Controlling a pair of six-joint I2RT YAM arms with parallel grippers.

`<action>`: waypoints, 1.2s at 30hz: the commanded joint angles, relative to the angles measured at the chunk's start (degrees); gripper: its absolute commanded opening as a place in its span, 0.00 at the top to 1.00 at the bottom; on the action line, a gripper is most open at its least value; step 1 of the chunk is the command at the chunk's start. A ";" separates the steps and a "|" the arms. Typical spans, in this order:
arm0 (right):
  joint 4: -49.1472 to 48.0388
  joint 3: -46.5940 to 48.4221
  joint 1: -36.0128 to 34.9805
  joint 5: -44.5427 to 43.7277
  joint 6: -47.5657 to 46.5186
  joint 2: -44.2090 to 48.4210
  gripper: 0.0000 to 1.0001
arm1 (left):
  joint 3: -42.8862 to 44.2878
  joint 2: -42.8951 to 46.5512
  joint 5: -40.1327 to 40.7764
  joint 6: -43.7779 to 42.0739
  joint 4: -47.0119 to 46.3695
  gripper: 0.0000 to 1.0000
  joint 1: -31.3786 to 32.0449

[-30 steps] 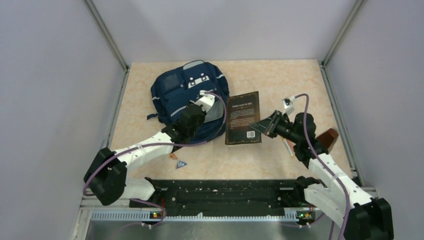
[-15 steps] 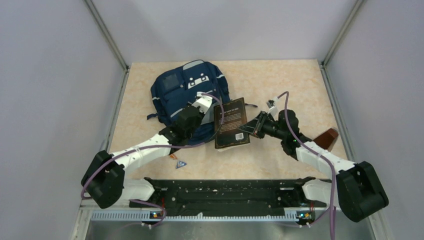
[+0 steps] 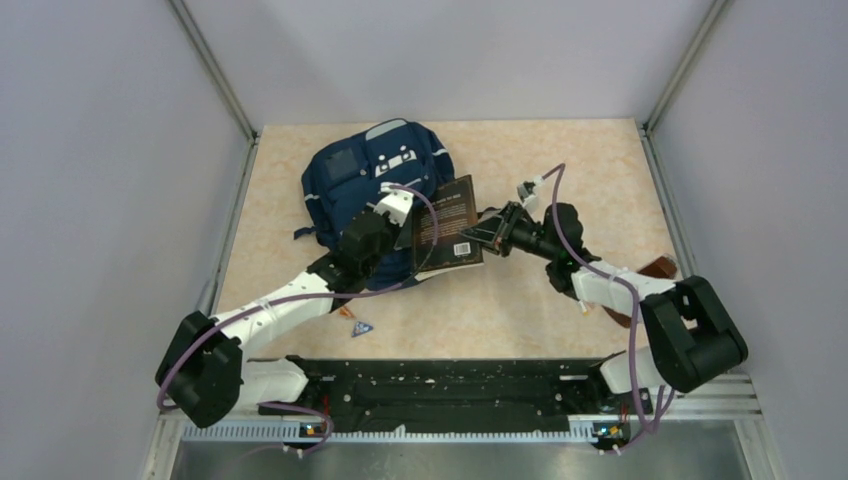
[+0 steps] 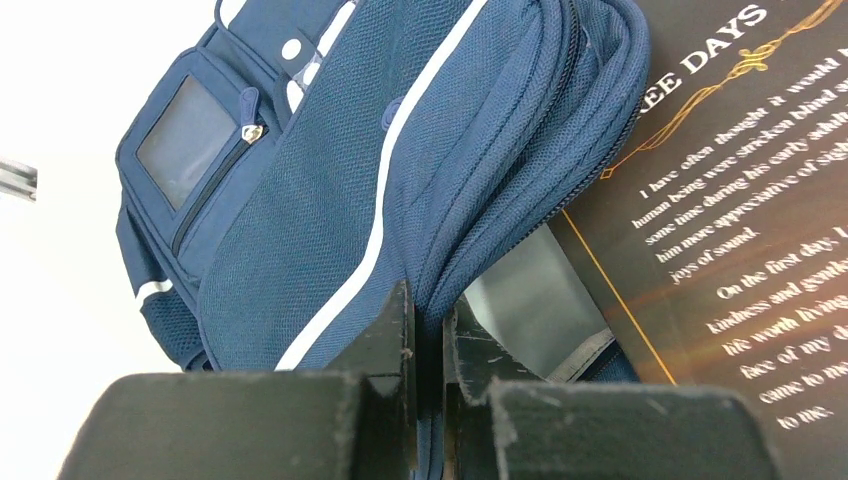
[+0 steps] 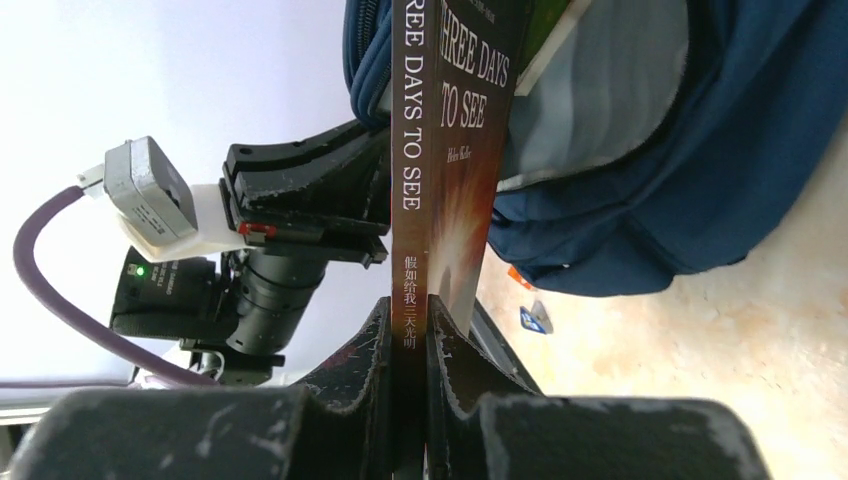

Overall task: Pack the student bag
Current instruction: Place the book in the student bag.

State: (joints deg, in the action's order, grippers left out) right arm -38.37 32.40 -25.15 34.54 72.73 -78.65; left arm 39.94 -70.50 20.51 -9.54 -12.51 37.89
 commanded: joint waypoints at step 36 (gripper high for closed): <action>2.31 26.46 -3.95 4.74 -6.67 -31.30 1.00 | 1.51 1.93 -5.13 1.91 -9.03 1.00 -0.97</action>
State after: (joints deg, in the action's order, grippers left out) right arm -36.67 54.65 -27.92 37.69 68.51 -107.96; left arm 39.70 -70.24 18.00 -9.08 -12.86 36.84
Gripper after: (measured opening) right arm 0.089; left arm 0.071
